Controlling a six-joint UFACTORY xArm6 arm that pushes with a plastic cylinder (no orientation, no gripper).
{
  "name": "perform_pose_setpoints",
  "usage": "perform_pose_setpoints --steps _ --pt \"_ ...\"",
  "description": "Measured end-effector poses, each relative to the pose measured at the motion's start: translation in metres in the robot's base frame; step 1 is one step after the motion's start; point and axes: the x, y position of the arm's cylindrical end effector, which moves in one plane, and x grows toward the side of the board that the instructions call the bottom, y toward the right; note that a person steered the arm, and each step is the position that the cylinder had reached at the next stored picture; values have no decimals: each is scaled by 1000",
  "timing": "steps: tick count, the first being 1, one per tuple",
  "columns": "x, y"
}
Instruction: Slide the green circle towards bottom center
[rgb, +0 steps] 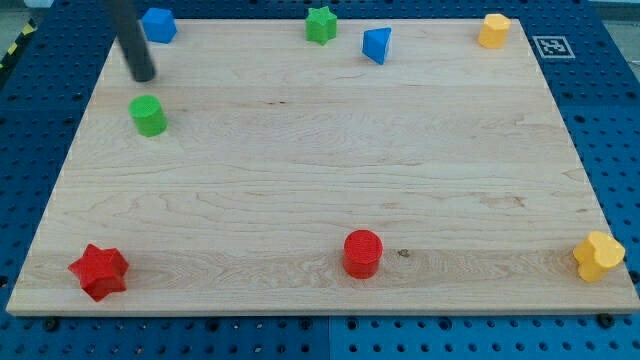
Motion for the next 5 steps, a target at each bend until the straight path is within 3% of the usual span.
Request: perform_pose_setpoints --steps 1,3,5 --pt "46 -17" --pt "60 -14" --pt "72 88"
